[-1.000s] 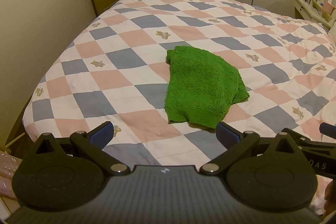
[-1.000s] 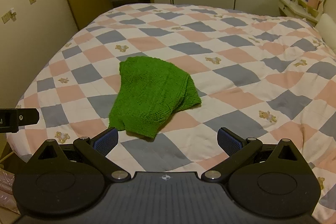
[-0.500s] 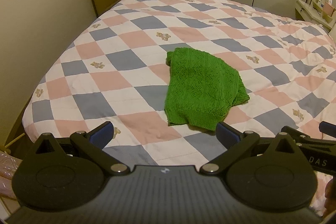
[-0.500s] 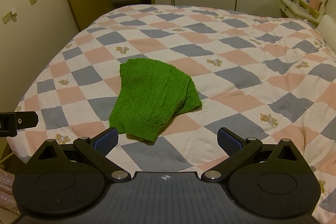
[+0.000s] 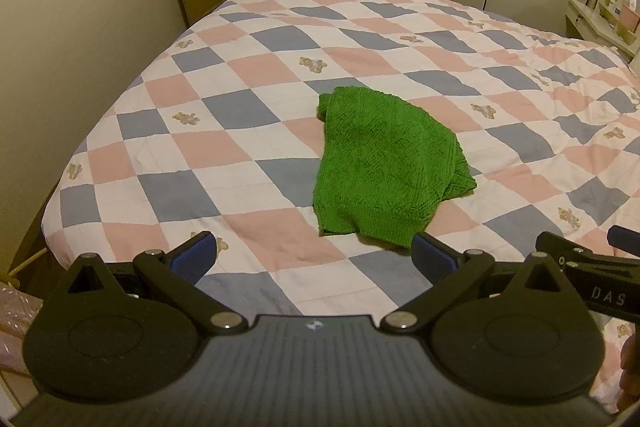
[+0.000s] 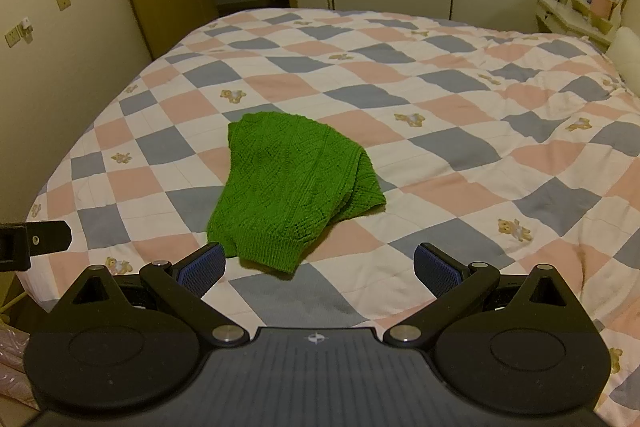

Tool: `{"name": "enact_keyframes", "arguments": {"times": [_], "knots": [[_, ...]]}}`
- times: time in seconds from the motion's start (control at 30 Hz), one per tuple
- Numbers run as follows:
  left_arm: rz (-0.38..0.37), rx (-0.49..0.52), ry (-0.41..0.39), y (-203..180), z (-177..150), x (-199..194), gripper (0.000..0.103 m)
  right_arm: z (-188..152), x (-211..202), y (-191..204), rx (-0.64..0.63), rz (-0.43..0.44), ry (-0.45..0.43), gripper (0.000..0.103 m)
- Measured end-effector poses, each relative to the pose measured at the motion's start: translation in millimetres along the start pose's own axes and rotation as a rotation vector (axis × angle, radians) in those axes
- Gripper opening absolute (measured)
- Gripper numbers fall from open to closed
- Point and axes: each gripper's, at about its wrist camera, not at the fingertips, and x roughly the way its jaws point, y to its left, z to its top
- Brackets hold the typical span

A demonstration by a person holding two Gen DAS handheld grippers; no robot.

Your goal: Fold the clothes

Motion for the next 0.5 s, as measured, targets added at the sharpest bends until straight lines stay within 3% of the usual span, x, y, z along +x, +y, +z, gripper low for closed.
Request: {"name": "enact_keyframes", "arguments": {"times": [0.3, 0.5], "knots": [[-0.008, -0.011, 0.050, 12, -3, 18, 0.102, 1, 11, 3, -0.004, -0.001, 0.029, 0.103], [-0.053, 0.011, 0.097, 23, 0, 46, 0.102, -2, 23, 2, 0.015, 0.005, 0.026, 0.103]]}}
